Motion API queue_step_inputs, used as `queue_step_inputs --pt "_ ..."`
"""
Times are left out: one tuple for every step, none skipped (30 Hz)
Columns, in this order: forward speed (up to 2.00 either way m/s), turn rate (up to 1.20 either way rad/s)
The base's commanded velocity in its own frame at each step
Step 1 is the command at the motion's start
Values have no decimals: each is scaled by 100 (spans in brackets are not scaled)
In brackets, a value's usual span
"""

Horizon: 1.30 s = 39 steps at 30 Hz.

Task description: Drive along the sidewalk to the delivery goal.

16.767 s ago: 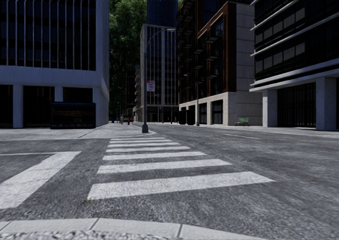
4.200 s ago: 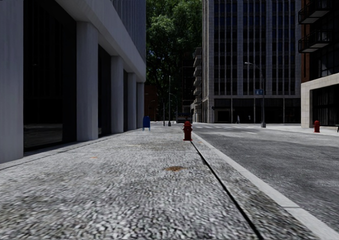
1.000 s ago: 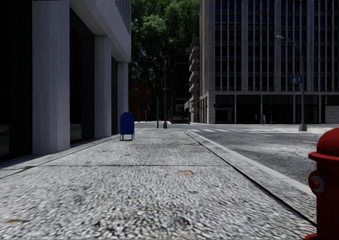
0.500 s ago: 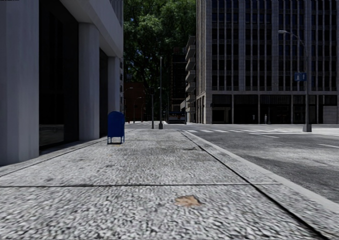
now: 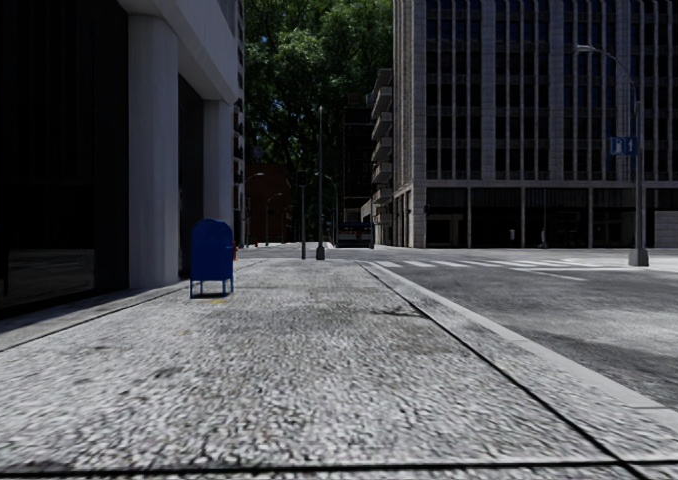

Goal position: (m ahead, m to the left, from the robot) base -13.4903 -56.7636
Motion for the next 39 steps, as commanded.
queue_step_inputs --pt "200 0" --pt "200 0" --pt "200 0" --pt "200 0" --pt "200 0" --pt "200 0" --pt "200 0" --pt "200 0" --pt "200 0" --pt "200 0" --pt "200 0" --pt "200 0" --pt "200 0" --pt "200 0" --pt "200 0" --pt "200 0" --pt "200 0" --pt "200 0" --pt "200 0" --pt "200 0" --pt "200 0" --pt "200 0" --pt "200 0" --pt "200 0" --pt "200 0" --pt "200 0" --pt "200 0" --pt "200 0" --pt "200 0" --pt "200 0" --pt "200 0" --pt "200 0" --pt "200 0" --pt "200 0" --pt "200 0" --pt "200 0" --pt "200 0" --pt "200 0" --pt "200 0"
